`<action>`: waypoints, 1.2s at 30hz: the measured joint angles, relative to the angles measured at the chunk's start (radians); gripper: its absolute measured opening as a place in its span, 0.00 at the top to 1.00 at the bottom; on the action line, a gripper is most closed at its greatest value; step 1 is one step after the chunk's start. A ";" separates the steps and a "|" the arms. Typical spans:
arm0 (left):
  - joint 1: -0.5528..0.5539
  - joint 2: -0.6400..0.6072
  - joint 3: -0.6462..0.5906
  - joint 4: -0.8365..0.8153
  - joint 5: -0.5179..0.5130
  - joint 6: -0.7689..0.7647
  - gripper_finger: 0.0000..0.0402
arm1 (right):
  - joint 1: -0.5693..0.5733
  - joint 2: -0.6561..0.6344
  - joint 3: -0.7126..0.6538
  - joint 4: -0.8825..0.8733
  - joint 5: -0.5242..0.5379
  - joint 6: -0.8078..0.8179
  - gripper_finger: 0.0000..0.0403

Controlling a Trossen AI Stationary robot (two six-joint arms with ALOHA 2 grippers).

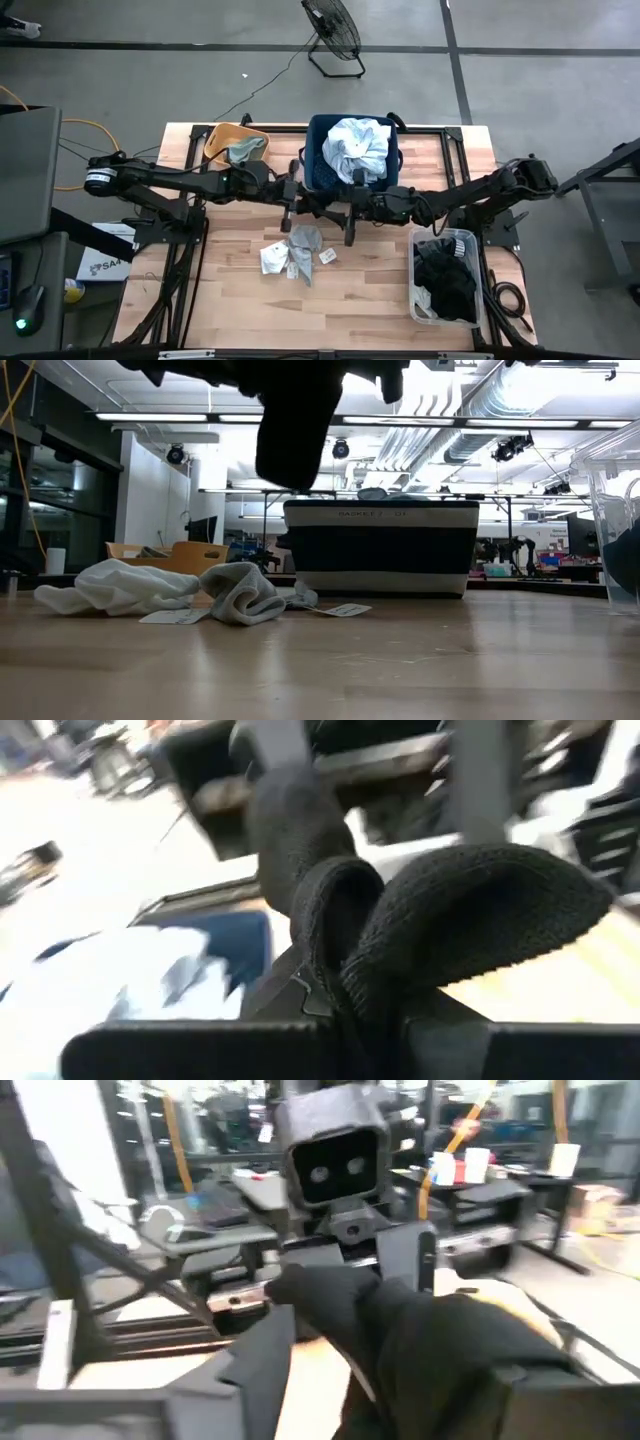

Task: Pick & Place Cloths
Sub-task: Put the black sock into the yellow bin

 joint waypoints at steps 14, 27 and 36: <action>0.002 -0.213 0.001 -0.427 -0.638 0.025 0.95 | 0.000 -0.055 0.000 -0.214 0.059 0.107 0.31; 0.248 -0.274 0.001 -0.796 -0.867 -0.056 0.95 | 0.000 -0.055 0.000 -0.236 0.059 0.148 0.32; 0.466 -0.259 0.000 -0.844 -0.763 0.024 0.95 | 0.000 -0.055 0.000 -0.237 0.059 0.149 0.32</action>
